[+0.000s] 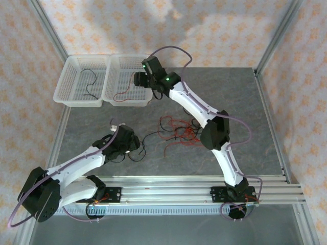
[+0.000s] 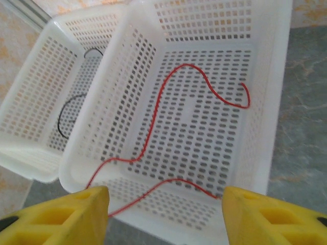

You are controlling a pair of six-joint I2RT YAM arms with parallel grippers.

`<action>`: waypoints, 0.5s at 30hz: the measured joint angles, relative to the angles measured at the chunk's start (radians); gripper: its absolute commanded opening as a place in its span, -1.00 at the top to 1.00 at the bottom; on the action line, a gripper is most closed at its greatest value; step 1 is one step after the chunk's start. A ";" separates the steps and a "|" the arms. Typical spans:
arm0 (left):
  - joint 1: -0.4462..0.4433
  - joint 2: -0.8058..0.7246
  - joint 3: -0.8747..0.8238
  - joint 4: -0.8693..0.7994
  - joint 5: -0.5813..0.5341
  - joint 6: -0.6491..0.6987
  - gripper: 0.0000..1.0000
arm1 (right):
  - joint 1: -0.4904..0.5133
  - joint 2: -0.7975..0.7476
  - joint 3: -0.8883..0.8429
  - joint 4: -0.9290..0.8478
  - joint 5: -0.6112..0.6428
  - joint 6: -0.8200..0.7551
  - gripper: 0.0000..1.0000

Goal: Untangle the cables

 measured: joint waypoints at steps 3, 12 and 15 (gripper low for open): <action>0.000 0.027 0.000 -0.015 0.000 -0.014 -0.12 | 0.010 -0.088 -0.125 -0.003 0.031 -0.018 -0.20; 0.000 0.086 -0.004 -0.056 0.001 -0.033 -0.05 | 0.013 -0.452 -0.641 0.096 0.117 -0.025 -0.20; 0.000 0.122 -0.008 -0.058 0.001 -0.040 -0.03 | 0.009 -0.570 -0.783 0.140 0.136 -0.024 -0.20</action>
